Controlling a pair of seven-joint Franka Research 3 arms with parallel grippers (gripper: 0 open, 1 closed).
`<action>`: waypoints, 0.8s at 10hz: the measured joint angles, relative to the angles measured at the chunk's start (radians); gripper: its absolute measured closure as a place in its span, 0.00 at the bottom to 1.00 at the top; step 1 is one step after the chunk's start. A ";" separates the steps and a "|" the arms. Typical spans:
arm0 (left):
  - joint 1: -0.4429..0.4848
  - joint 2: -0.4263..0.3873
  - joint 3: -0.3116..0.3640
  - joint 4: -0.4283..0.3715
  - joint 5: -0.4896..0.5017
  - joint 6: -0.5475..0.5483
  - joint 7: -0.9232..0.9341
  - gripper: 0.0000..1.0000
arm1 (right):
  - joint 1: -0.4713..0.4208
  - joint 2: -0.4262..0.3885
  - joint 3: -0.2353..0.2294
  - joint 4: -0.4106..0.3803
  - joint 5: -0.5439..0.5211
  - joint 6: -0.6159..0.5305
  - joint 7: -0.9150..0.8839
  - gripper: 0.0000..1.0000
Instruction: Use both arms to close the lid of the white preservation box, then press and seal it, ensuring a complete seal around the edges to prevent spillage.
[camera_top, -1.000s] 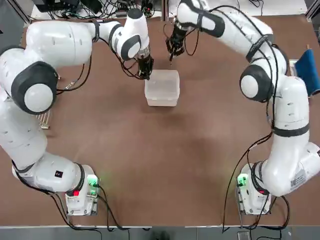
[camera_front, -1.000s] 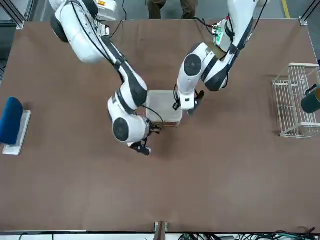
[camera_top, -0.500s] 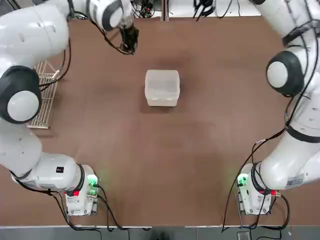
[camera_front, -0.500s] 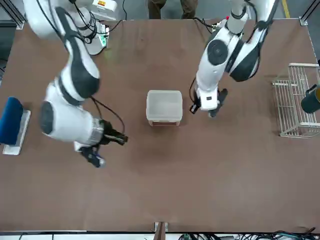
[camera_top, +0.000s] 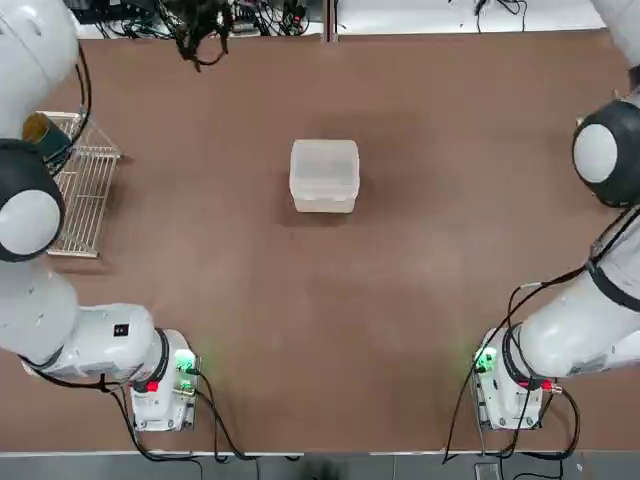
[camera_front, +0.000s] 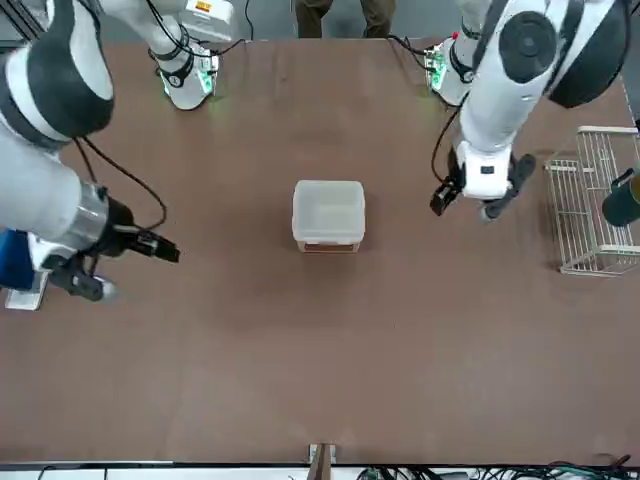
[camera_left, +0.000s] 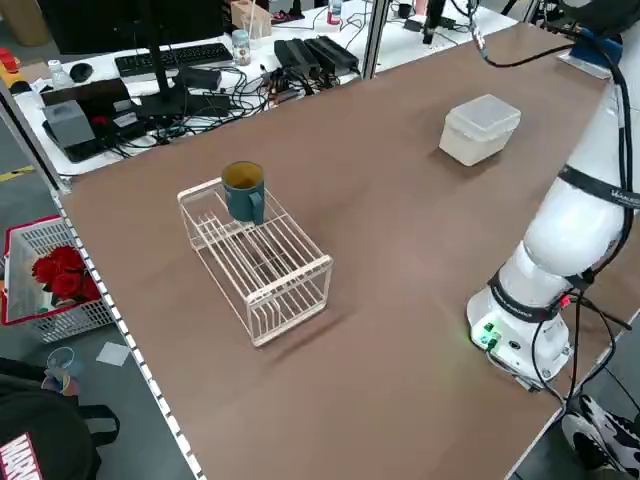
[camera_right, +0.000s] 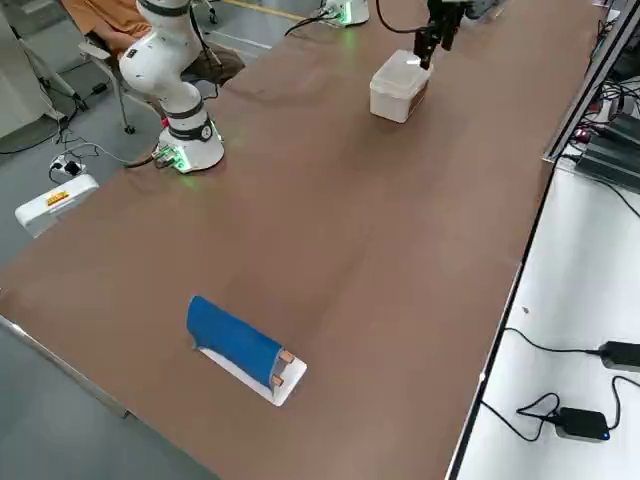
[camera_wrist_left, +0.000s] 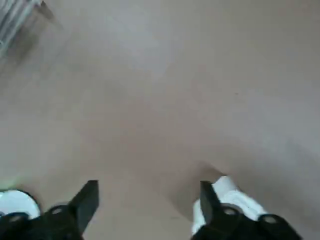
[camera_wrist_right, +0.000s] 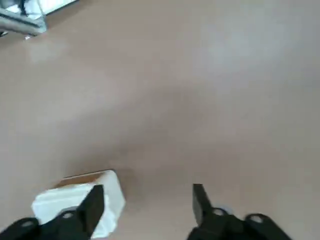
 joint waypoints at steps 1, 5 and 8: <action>0.010 -0.016 0.055 0.009 -0.033 -0.012 0.117 0.00 | -0.001 -0.052 -0.012 -0.033 -0.057 0.009 -0.007 0.00; 0.011 -0.088 0.253 0.079 -0.104 -0.133 0.558 0.00 | -0.119 -0.223 -0.029 -0.188 -0.106 0.020 -0.265 0.00; 0.006 -0.123 0.295 0.148 -0.104 -0.193 0.796 0.00 | -0.209 -0.292 -0.030 -0.264 -0.106 0.006 -0.435 0.00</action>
